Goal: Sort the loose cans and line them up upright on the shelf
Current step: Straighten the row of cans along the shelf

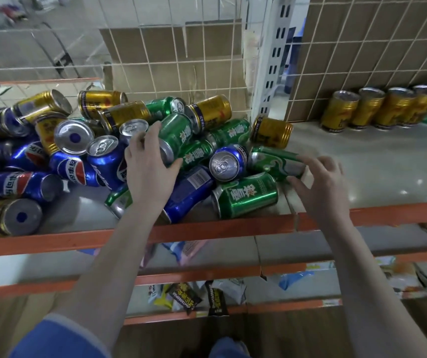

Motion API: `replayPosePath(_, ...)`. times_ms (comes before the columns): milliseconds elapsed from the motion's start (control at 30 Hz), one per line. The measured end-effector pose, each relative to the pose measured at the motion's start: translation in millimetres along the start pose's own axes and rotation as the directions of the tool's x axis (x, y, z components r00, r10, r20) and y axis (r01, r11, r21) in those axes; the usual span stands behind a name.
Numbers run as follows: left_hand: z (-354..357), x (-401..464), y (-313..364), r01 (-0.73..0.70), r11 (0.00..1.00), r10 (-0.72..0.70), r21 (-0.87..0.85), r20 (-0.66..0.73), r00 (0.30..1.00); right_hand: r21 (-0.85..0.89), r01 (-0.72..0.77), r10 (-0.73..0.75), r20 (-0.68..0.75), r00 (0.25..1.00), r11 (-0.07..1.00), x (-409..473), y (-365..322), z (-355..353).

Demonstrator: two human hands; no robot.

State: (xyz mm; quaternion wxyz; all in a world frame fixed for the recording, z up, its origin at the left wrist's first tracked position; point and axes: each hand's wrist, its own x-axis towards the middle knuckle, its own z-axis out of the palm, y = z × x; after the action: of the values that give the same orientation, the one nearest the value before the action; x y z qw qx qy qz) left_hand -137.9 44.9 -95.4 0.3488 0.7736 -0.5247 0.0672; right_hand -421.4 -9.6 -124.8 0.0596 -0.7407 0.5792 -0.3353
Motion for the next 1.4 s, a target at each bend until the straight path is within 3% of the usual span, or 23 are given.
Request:
replayPosePath(200, 4.9, 0.9, 2.7, 0.026, 0.999, -0.027, -0.035, -0.043, 0.999, 0.093, -0.050, 0.030, 0.213, 0.977, 0.994, 19.0, 20.1, 11.6)
replayPosePath(633, -0.5, 10.1, 7.0, -0.048, 0.971, 0.001, -0.233, -0.195, 0.981, 0.397, -0.149, 0.039, 0.272, 0.961, 0.905, 38.1, 32.8, 20.6)
replayPosePath(1000, -12.7, 23.3, 20.4, -0.144, 0.951, 0.081, -0.275, -0.228, 0.970, 0.443, -0.097, 0.046, 0.123, 0.991, 0.891, 47.1, 18.0, 1.0)
replayPosePath(1400, -16.7, 29.2, 58.6, -0.226, 0.942, 0.150, -0.248, -0.292, 0.945, 0.273, 0.039, -0.038, -0.010, 0.999, 0.961, 46.0, -12.4, -13.6)
